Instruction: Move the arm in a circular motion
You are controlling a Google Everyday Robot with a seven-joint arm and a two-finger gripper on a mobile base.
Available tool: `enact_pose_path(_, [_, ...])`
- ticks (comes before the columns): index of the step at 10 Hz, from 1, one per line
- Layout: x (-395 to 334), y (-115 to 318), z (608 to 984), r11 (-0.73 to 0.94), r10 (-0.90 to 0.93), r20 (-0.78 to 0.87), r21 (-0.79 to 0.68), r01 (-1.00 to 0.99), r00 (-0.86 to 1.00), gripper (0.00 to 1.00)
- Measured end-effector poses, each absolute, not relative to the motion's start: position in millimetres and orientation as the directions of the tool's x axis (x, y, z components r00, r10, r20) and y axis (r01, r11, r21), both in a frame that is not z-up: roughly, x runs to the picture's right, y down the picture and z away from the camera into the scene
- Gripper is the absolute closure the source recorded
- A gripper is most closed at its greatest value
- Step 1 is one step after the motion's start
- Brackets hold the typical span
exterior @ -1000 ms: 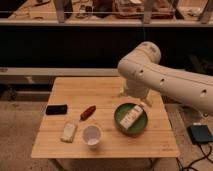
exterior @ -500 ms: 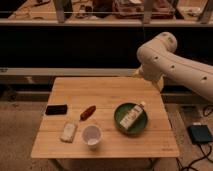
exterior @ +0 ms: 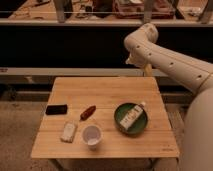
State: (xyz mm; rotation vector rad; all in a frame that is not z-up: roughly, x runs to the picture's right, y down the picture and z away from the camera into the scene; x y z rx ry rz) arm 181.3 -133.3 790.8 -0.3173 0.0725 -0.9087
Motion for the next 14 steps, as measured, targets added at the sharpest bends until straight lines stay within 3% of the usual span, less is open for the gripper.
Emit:
enact_pose_path(4, [127.7,-130.8,841.9,0.528,-0.817,0.083,-0.289,0.799,0.570,0.20])
enact_pose_path(7, [64.5,-94.5,866.4,0.484,-0.806,0.207,-0.307,0.819,0.554,0.20])
enact_pose_path(10, [-19.0,-43.4,840.2,0.345,-0.783,0.443,-0.273,0.898,0.436,0.20])
enact_pose_path(14, [-36.2,-17.9,772.5,0.199,-0.777,0.563,-0.206,0.958,0.282,0.20])
